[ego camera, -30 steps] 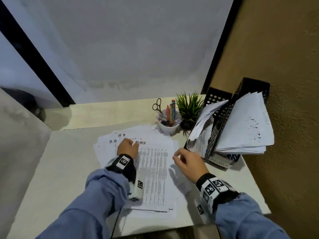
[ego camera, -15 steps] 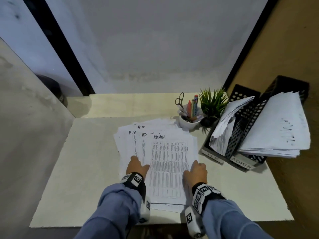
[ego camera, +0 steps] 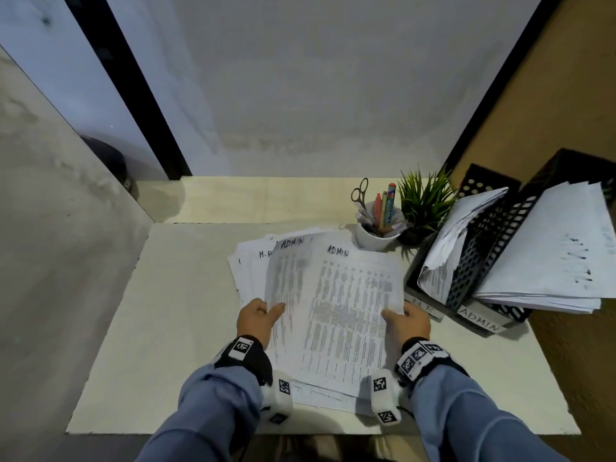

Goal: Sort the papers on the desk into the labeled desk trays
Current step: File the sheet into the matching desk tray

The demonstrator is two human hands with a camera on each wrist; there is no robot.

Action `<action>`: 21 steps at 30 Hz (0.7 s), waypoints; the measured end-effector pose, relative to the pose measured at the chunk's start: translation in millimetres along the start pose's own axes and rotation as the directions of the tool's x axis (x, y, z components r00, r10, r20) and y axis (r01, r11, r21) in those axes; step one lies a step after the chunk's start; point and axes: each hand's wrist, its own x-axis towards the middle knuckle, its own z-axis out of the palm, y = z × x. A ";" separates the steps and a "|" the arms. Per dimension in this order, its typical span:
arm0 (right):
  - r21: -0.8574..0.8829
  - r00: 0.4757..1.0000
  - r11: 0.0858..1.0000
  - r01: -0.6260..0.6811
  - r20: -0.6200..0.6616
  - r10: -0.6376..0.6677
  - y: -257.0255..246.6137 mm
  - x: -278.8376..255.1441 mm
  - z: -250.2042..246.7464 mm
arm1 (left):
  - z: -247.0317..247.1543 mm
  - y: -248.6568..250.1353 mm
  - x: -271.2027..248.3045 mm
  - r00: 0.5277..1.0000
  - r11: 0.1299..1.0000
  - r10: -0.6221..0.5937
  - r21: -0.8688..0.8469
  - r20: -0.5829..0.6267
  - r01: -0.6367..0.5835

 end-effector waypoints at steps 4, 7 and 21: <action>0.190 0.997 0.979 -0.076 0.035 0.070 -3.5 3.4 -17.9 | -19.1 3.0 5.1 1.000 1.000 -0.001 -0.010 0.017 0.001; 0.203 0.981 0.966 -0.159 0.145 0.131 1.2 9.9 -14.7 | -21.4 3.6 8.5 0.994 0.997 -0.030 -0.074 0.109 0.039; 0.271 0.958 0.947 -0.174 0.268 0.100 -12.1 12.7 -2.2 | 11.2 20.4 -4.9 0.964 0.997 -0.052 -0.037 0.261 0.063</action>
